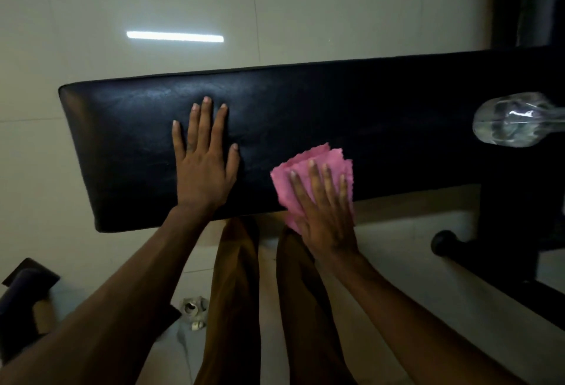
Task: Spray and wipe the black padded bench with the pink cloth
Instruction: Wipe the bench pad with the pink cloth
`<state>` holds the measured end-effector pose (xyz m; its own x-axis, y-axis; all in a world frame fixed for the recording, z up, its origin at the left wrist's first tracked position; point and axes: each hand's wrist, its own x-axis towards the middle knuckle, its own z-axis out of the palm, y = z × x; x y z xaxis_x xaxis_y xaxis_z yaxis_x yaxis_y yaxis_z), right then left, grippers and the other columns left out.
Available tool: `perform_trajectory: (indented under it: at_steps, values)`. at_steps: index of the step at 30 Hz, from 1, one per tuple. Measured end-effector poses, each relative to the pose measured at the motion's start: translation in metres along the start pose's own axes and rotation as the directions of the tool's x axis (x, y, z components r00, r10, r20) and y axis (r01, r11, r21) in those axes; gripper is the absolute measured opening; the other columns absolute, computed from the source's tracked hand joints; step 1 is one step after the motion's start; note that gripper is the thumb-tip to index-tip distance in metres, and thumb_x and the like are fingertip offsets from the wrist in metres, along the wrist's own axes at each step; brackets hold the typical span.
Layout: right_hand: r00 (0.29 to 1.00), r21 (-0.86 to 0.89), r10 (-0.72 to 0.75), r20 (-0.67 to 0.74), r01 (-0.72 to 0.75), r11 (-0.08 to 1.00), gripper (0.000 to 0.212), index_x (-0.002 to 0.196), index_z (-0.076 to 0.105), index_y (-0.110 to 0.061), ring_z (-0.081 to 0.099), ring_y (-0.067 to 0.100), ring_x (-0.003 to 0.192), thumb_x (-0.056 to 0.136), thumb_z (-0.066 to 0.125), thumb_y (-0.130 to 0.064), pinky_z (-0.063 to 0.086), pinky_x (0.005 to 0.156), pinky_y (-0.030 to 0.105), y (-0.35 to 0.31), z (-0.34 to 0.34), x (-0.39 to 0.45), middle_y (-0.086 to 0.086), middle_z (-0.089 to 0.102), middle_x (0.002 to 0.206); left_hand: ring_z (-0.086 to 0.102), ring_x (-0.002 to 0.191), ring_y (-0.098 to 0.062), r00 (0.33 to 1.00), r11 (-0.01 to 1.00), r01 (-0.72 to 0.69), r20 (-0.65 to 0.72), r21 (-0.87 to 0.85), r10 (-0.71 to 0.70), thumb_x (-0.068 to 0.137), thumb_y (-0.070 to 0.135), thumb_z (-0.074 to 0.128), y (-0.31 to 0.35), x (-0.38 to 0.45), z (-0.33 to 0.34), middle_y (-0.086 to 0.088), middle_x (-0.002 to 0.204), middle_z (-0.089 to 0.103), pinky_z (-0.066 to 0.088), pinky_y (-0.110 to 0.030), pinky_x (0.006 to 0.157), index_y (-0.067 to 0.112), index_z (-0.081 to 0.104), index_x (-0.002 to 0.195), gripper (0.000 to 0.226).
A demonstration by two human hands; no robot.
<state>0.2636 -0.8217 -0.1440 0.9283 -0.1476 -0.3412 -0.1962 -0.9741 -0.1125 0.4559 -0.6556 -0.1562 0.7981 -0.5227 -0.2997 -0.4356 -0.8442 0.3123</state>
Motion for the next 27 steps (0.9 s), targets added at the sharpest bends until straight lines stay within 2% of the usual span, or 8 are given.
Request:
perform_trajectory:
  at_steps: [2, 7, 10, 15, 18, 20, 24, 27]
  values:
    - [0.999, 0.053, -0.040, -0.022, 0.041, 0.998, 0.067, 0.158, 0.018, -0.026, 0.008, 0.032, 0.153, 0.101, 0.022, -0.061, 0.002, 0.123, 0.054, 0.025, 0.000, -0.007, 0.011, 0.008, 0.165, -0.005, 0.154, -0.022, 1.000, 1.000, -0.010, 0.000, -0.004, 0.010, 0.103, 0.043, 0.032, 0.001, 0.000, -0.001, -0.009, 0.167, 0.000, -0.001, -0.055, 0.123, 0.021, 0.005, 0.159, 0.067]
    - [0.820, 0.214, 0.555, -0.139, -0.523, 0.825, 0.061, 0.158, 0.005, -0.022, 0.007, 0.031, 0.153, 0.106, 0.029, -0.041, 0.017, 0.119, 0.060, 0.081, -0.008, 0.011, 0.014, 0.011, 0.165, -0.005, 0.154, -0.022, 0.999, 1.000, 0.015, -0.036, -0.005, -0.015, 0.102, 0.043, 0.028, 0.008, -0.001, 0.002, -0.010, 0.167, 0.001, -0.001, -0.056, 0.122, 0.019, 0.006, 0.159, 0.066]
    - [0.761, 0.205, 0.636, -0.128, -0.607, 0.768, 0.061, 0.159, 0.008, -0.022, 0.005, 0.035, 0.153, 0.104, 0.023, -0.046, 0.014, 0.119, 0.061, 0.081, -0.013, 0.035, 0.016, 0.008, 0.166, -0.004, 0.154, -0.023, 0.999, 1.000, 0.013, -0.039, 0.002, -0.013, 0.102, 0.043, 0.029, 0.009, -0.001, 0.003, -0.011, 0.167, 0.001, 0.000, -0.057, 0.122, 0.018, 0.006, 0.159, 0.066]
    - [0.973, 0.139, 0.190, -0.134, -0.171, 0.975, 0.075, 0.158, 0.010, -0.021, 0.003, 0.039, 0.152, 0.097, 0.042, -0.049, -0.001, 0.121, 0.061, 0.033, -0.019, 0.066, 0.019, 0.002, 0.164, -0.005, 0.154, -0.023, 0.999, 0.999, 0.023, -0.023, 0.025, -0.022, 0.101, 0.043, 0.028, 0.009, -0.001, 0.001, -0.011, 0.167, 0.000, 0.001, -0.057, 0.122, 0.017, 0.007, 0.159, 0.067]
    - [0.984, 0.078, -0.069, -0.165, 0.083, 0.994, 0.076, 0.157, 0.018, -0.021, 0.010, 0.035, 0.152, 0.095, 0.059, -0.035, 0.005, 0.122, 0.057, 0.045, -0.028, 0.088, 0.018, 0.014, 0.164, -0.005, 0.154, -0.022, 1.000, 1.000, 0.016, -0.020, 0.018, -0.016, 0.101, 0.043, 0.029, 0.007, 0.000, 0.000, -0.010, 0.167, 0.001, 0.001, -0.057, 0.122, 0.017, 0.008, 0.159, 0.067]
    - [0.976, 0.094, -0.028, -0.214, 0.049, 0.994, 0.071, 0.157, 0.018, -0.021, 0.016, 0.031, 0.151, 0.097, 0.054, -0.030, 0.008, 0.122, 0.053, 0.068, -0.036, 0.101, 0.014, 0.020, 0.163, -0.006, 0.154, -0.022, 1.000, 1.000, 0.014, -0.021, 0.005, -0.014, 0.101, 0.043, 0.029, 0.007, 0.000, 0.000, -0.010, 0.167, 0.000, 0.000, -0.057, 0.122, 0.018, 0.007, 0.159, 0.067]
    - [0.803, 0.294, 0.568, -0.183, -0.506, 0.811, 0.065, 0.158, 0.015, -0.018, 0.010, 0.030, 0.153, 0.102, 0.016, -0.050, 0.007, 0.122, 0.056, 0.098, -0.049, 0.134, 0.012, 0.015, 0.165, -0.006, 0.154, -0.022, 1.000, 1.000, 0.014, -0.023, -0.001, -0.014, 0.101, 0.043, 0.029, 0.007, 0.000, 0.000, -0.010, 0.167, 0.000, -0.001, -0.056, 0.122, 0.017, 0.007, 0.159, 0.067]
    - [0.898, 0.136, 0.413, -0.153, -0.394, 0.909, 0.071, 0.159, 0.011, -0.020, 0.008, 0.036, 0.152, 0.098, 0.022, -0.053, 0.004, 0.121, 0.062, 0.070, -0.055, 0.135, 0.018, 0.012, 0.164, -0.005, 0.154, -0.022, 1.000, 1.000, 0.016, -0.018, 0.004, -0.016, 0.101, 0.044, 0.028, 0.008, -0.001, 0.000, -0.010, 0.167, 0.000, -0.001, -0.057, 0.122, 0.018, 0.007, 0.159, 0.067]
